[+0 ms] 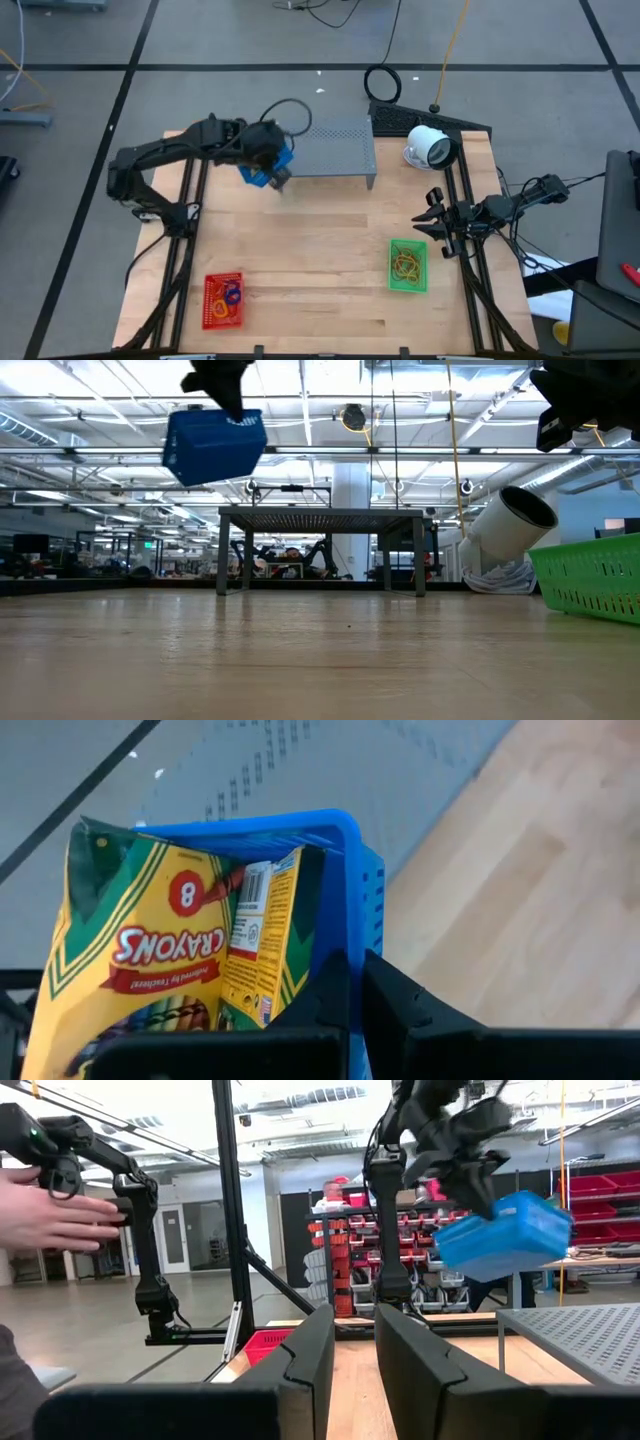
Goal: Pick & Place Office Desk Supplies
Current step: Put the blue bin with crayon boxes on the shelf
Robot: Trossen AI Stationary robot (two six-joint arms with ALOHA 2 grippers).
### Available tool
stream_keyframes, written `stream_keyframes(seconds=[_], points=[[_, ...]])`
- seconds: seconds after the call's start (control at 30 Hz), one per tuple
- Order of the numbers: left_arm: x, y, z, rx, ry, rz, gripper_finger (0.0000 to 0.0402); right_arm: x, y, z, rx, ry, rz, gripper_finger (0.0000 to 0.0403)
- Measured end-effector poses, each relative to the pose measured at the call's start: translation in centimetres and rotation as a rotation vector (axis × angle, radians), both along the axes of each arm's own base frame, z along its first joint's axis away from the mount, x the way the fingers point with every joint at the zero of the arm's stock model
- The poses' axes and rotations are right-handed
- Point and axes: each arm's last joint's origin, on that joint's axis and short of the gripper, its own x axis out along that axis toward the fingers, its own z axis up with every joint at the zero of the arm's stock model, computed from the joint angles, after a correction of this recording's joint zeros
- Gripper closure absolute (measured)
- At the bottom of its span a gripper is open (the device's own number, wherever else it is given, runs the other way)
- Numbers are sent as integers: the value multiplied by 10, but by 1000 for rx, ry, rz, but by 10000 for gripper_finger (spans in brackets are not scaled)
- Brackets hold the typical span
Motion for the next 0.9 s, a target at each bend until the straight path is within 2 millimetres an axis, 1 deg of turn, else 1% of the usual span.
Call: stream_keyframes(seconds=[0.2, 0.4, 0.57, 0.73, 0.9], points=[[30, 25, 3, 14, -42, 46, 394, 0, 0, 0, 0, 0, 0, 337], [67, 52, -5, 6, -75, 118, 394, 0, 0, 0, 0, 0, 0, 337], [92, 72, -8, -18, -121, 208, 394, 0, 0, 0, 0, 0, 0, 337], [112, 84, -19, -57, -141, 280, 394, 0, 0, 0, 0, 0, 0, 337], [122, 89, -32, -105, -127, 355, 394, 0, 0, 0, 0, 0, 0, 336]])
